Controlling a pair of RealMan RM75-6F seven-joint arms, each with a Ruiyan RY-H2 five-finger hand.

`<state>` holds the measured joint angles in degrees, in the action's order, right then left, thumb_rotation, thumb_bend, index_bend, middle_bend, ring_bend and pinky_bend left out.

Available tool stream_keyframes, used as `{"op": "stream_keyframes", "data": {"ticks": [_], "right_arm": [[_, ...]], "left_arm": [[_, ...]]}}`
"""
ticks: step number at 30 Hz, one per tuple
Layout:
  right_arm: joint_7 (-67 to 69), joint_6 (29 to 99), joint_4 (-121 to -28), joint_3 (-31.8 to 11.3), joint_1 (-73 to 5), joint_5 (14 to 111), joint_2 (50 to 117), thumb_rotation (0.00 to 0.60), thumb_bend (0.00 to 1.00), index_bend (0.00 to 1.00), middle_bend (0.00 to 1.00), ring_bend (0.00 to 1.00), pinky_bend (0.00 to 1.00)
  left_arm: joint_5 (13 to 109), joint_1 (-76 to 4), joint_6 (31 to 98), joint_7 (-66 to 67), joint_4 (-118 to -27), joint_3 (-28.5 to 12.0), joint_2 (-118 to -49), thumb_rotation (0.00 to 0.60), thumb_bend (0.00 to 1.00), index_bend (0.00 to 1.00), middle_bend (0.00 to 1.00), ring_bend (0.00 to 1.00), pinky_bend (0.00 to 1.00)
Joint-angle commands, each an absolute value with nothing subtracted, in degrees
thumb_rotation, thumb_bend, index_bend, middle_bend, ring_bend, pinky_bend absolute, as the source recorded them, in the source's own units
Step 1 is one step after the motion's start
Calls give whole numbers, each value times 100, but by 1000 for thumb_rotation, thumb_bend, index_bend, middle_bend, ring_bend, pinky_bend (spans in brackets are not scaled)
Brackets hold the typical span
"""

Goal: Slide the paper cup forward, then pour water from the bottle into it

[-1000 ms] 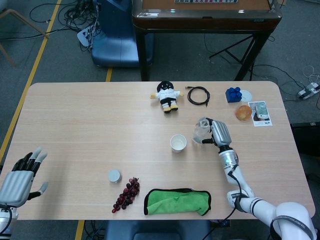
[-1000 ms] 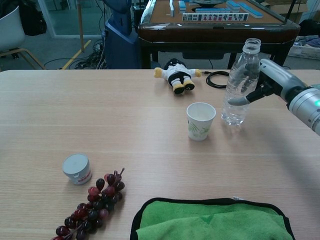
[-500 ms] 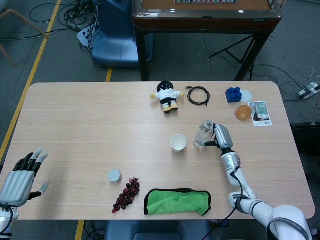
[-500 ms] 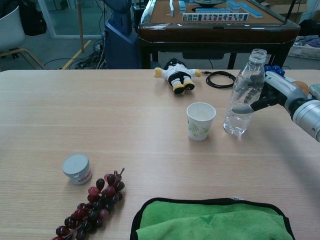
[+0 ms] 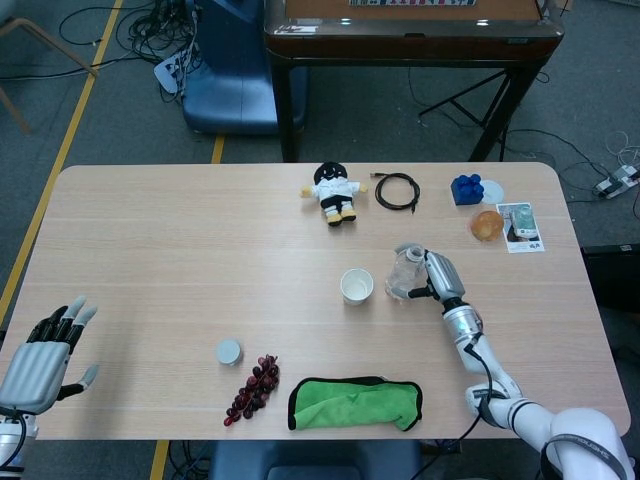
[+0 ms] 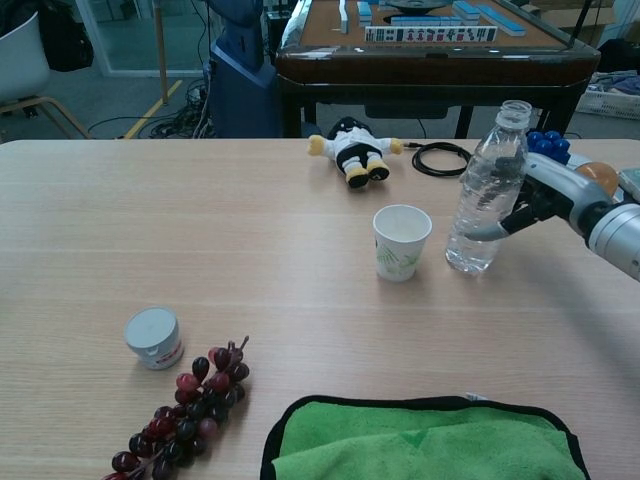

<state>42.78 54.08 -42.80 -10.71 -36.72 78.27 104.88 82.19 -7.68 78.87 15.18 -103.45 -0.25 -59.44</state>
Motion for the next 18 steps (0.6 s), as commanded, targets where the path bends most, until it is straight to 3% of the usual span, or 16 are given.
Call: {"op": "stream_keyframes", "data": {"ticks": [1,11,18], "right_arm": [[4235,5451,-4348,-1028,-3645,7887,10413,600,0,179,195,212,392],[3884,5713,-4906,-968,-3451,7968,9934,600,0,127,144,158,318],[2612,5997,-5798,-888,-3180,7916,9204,600,0,126,144,158,317]], "left_arm": [[8215,-771,7876,1526,-10345,-20,-5951,600,275,96,0,0,107],[8200,-789,7839,1594,-10315,-7,-6000,600,275,96,0,0,107],[8185,-793,7868,1606,-10282,-32,-6029,600,275,96,0,0,107]]}}
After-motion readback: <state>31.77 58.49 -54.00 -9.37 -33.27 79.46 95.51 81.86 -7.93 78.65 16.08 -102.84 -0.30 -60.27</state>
